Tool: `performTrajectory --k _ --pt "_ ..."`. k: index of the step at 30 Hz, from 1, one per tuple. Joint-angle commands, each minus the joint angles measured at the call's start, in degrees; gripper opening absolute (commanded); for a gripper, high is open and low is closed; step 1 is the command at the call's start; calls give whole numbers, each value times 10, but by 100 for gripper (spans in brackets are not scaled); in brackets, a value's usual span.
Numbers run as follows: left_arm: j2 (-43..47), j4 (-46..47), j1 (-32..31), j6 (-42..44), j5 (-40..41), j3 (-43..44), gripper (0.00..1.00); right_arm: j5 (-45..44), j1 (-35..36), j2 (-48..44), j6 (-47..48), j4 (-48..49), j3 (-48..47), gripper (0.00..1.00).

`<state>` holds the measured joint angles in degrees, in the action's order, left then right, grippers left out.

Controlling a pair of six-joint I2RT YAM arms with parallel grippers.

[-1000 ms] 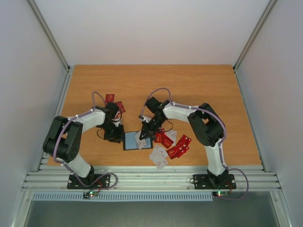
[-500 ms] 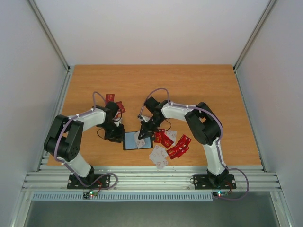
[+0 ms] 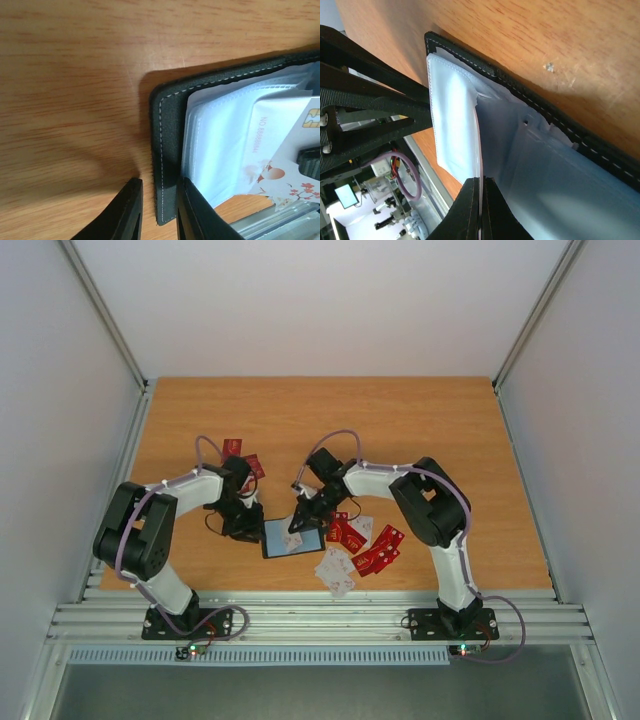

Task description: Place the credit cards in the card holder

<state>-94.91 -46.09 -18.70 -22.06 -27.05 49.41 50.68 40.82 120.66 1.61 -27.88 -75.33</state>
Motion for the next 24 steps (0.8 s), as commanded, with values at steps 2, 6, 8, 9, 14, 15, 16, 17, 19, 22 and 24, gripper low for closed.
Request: performTrajectory --k 2,6,8,9,14,15,16,17,19,22,24 --pt "-11 30 0 -9 -22 -22 22 -21 7 -16 -51 66 38 1" --pt "-9 44 0 -24 -35 -36 22 -36 11 -29 -73 97 61 1" --pt "-8 55 0 -32 -43 -42 22 -43 15 -35 -90 113 72 1" --pt "-8 59 0 -37 -44 -44 22 -47 18 -36 -98 119 74 1" --pt "-9 70 0 -49 -46 -49 22 -62 34 -32 -105 89 56 4" --pt "-9 72 -1 -51 -44 -49 22 -70 35 -34 -102 76 52 6" --pt "-9 71 -1 -51 -42 -49 22 -75 35 -37 -100 66 51 8" --pt "-8 71 -1 -52 -40 -49 22 -82 35 -43 -97 54 50 11" --pt "-8 72 0 -54 -34 -49 22 -100 35 -53 -86 27 49 14" --pt "-7 72 0 -56 -26 -50 21 -119 35 -67 -68 -13 45 19" --pt "-6 71 0 -56 -21 -49 21 -128 35 -76 -60 -33 42 24"
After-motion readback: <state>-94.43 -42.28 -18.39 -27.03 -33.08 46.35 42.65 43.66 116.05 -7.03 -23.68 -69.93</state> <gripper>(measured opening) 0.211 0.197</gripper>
